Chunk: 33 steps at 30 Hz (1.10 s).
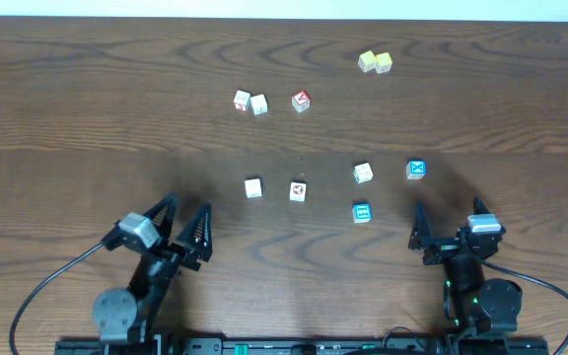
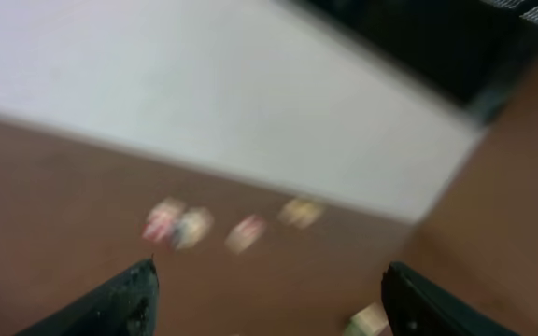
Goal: Lift 5 blocks
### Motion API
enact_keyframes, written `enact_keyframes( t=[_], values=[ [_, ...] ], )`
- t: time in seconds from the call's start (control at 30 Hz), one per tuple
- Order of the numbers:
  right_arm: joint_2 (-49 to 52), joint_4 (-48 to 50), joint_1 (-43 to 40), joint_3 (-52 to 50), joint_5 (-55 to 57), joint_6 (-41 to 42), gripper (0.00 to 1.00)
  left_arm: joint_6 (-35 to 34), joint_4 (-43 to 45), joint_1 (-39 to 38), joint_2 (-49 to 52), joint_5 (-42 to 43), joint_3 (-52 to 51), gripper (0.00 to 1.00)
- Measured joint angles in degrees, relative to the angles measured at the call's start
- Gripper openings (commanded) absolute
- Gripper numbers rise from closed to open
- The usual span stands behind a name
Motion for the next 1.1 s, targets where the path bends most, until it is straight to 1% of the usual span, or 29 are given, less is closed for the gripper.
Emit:
enact_keyframes(
  t=[0.07, 0.1, 0.17, 0.2, 0.27, 0.37, 0.47, 0.57, 0.63, 0.67, 0.7, 0.83, 0.93, 1.0, 1.1],
  values=[
    [0.0, 0.0, 0.0, 0.0, 0.0, 0.0, 0.99, -3.9, 7.0, 0.0, -0.1, 1.8, 0.0, 0.77],
    [0.0, 0.0, 0.0, 0.0, 0.0, 0.0, 0.99, -5.4, 9.1, 0.0, -0.1, 2.3, 0.2, 0.77],
    [0.0, 0.0, 0.0, 0.0, 0.0, 0.0, 0.99, -7.8, 9.5, 0.0, 0.0, 3.2, 1.2, 0.77],
    [0.0, 0.0, 0.0, 0.0, 0.0, 0.0, 0.99, -8.4, 7.9, 0.0, 0.0, 3.4, 2.4, 0.77],
    [0.0, 0.0, 0.0, 0.0, 0.0, 0.0, 0.99, -8.9, 2.8, 0.0, 1.6, 3.8, 7.1, 0.77],
    [0.0, 0.0, 0.0, 0.0, 0.2, 0.0, 0.99, -6.8, -8.7, 0.0, 7.2, 4.3, 19.1, 0.77],
    [0.1, 0.0, -0.4, 0.0, 0.2, 0.0, 0.99, -1.6, -31.8, 0.0, 18.2, 4.8, 37.0, 0.77],
    [0.0, 0.1, -0.9, 0.0, 0.2, 0.0, 0.99, 4.7, -50.4, 0.0, 30.3, 5.8, 51.1, 0.77],
    [0.0, 0.0, -0.9, 0.0, 0.2, 0.0, 0.99, 7.9, -60.2, 0.0, 38.2, 6.7, 58.1, 0.77],
    [0.0, 0.0, -0.9, 0.0, 0.2, 0.0, 0.99, 9.0, -63.5, 0.0, 41.6, 7.1, 60.3, 0.77],
    [0.0, 0.0, -0.9, 0.0, 0.2, 0.0, 0.99, 10.0, -66.0, 0.0, 45.7, 7.8, 62.6, 0.77],
    [0.0, 0.0, -0.9, 0.0, 0.2, 0.0, 0.99, 12.7, -67.4, -0.8, 54.5, 10.7, 64.1, 0.77],
    [0.0, 0.0, -0.9, 0.0, 0.2, 0.0, 0.99, 13.7, -69.5, -4.2, 60.1, 10.8, 64.1, 0.77],
    [0.0, 0.0, -0.9, 0.0, 0.2, 0.0, 0.99, 12.3, -70.6, -7.6, 63.5, 7.8, 64.1, 0.77],
    [0.0, 0.0, -0.9, 0.0, 0.2, 0.0, 0.99, 7.2, -71.3, -12.9, 68.5, -0.4, 64.1, 0.77]
  ],
)
